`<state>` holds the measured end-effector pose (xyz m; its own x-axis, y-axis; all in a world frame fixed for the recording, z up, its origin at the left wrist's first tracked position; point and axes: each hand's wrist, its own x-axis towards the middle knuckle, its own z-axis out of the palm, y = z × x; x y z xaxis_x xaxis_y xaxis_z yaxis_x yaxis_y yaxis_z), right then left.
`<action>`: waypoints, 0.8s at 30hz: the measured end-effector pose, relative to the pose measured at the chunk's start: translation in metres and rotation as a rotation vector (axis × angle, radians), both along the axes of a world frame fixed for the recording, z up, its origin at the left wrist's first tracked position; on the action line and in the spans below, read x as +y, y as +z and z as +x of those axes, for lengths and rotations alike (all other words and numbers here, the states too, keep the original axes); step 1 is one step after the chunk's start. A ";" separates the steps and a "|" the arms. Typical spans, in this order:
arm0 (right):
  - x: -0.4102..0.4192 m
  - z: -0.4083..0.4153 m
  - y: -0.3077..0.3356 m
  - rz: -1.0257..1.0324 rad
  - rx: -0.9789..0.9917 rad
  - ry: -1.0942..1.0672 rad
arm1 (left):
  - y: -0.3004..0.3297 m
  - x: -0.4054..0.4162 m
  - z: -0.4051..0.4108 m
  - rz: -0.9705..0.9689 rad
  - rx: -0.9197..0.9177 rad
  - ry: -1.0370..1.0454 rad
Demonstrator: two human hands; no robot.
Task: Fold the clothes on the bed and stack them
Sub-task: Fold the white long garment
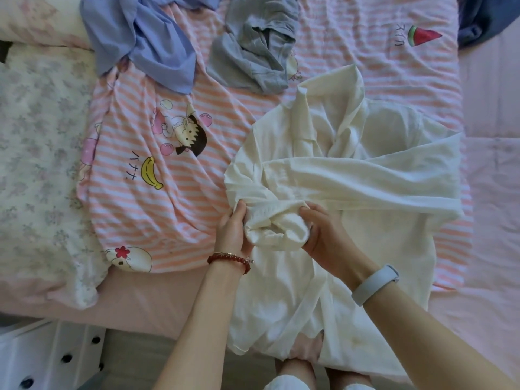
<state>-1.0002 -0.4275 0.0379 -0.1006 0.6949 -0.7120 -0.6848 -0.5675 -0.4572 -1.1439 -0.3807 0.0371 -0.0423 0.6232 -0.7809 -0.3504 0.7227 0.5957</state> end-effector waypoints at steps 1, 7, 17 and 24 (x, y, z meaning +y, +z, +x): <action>-0.001 -0.002 -0.001 -0.008 -0.125 0.017 | -0.001 0.001 0.001 -0.011 -0.015 0.010; -0.015 -0.009 0.004 0.382 -1.152 0.192 | -0.004 -0.004 0.004 -0.002 -0.014 0.004; -0.010 0.002 0.012 0.165 -0.885 0.230 | 0.005 -0.019 0.016 0.081 -0.058 -0.252; -0.018 0.046 0.015 0.178 -0.899 0.038 | -0.026 0.010 0.019 -0.211 0.292 0.071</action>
